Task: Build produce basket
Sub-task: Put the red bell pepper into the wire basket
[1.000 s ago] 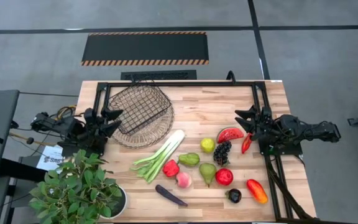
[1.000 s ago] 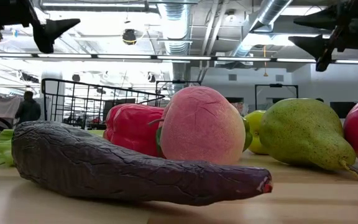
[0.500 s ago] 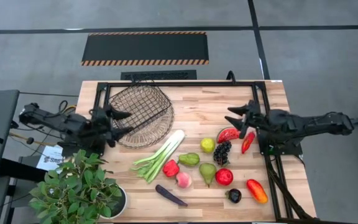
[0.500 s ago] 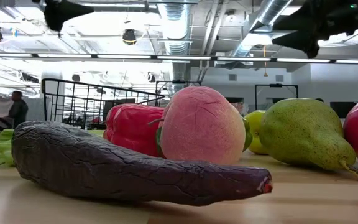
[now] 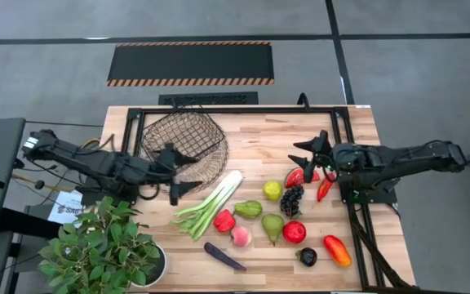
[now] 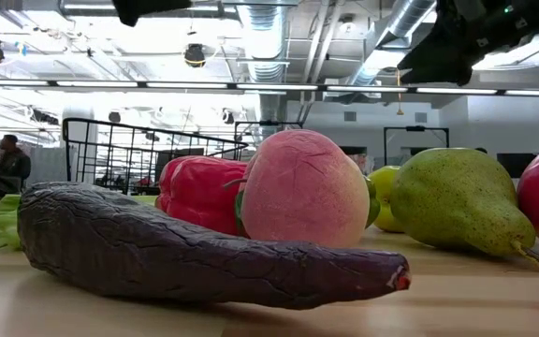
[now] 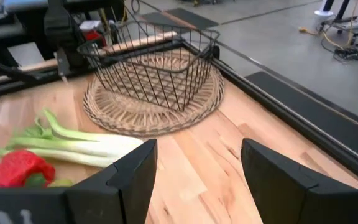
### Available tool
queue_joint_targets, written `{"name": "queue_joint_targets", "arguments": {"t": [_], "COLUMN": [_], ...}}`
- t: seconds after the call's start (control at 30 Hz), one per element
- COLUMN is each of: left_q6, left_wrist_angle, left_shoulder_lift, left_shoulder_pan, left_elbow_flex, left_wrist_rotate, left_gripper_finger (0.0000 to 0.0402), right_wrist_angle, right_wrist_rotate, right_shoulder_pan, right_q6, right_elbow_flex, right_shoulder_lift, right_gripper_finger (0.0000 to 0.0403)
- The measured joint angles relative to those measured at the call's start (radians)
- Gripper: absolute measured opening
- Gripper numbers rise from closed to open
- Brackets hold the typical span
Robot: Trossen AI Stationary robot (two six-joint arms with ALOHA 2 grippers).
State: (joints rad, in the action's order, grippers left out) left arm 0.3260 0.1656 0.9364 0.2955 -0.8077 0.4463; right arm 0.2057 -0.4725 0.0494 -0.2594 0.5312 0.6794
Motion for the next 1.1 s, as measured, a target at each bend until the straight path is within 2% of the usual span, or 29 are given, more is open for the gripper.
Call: {"name": "queue_joint_targets", "arguments": {"t": [0.17, 0.33, 0.63, 0.9, 1.1], "left_q6": [0.001, 0.026, -0.011, 0.008, 0.035], "left_wrist_angle": [-0.006, -0.064, -0.181, -0.191, -0.207], "left_shoulder_lift": [0.118, 0.241, 0.463, 0.606, 0.653], "left_shoulder_pan": [-0.065, -0.114, -0.126, -0.090, -0.042], "left_elbow_flex": [-0.016, -0.016, -0.016, -0.015, -0.015], "left_wrist_rotate": [-0.109, -0.158, -0.319, -0.333, -0.337], "left_gripper_finger": [0.0355, 0.0355, 0.0355, 0.0355, 0.0355], "right_wrist_angle": [0.010, 0.011, 0.022, 0.022, 0.023], "right_wrist_rotate": [0.000, 0.001, 0.002, 0.003, 0.003], "right_shoulder_pan": [0.000, 0.000, 0.000, 0.000, 0.000], "right_q6": [-0.002, -0.004, -0.004, -0.004, -0.004], "right_elbow_flex": [0.000, 0.000, 0.000, 0.000, 0.000], "right_shoulder_lift": [0.016, 0.022, 0.022, 0.022, 0.022], "right_gripper_finger": [0.0255, 0.0255, 0.0255, 0.0255, 0.0255]}}
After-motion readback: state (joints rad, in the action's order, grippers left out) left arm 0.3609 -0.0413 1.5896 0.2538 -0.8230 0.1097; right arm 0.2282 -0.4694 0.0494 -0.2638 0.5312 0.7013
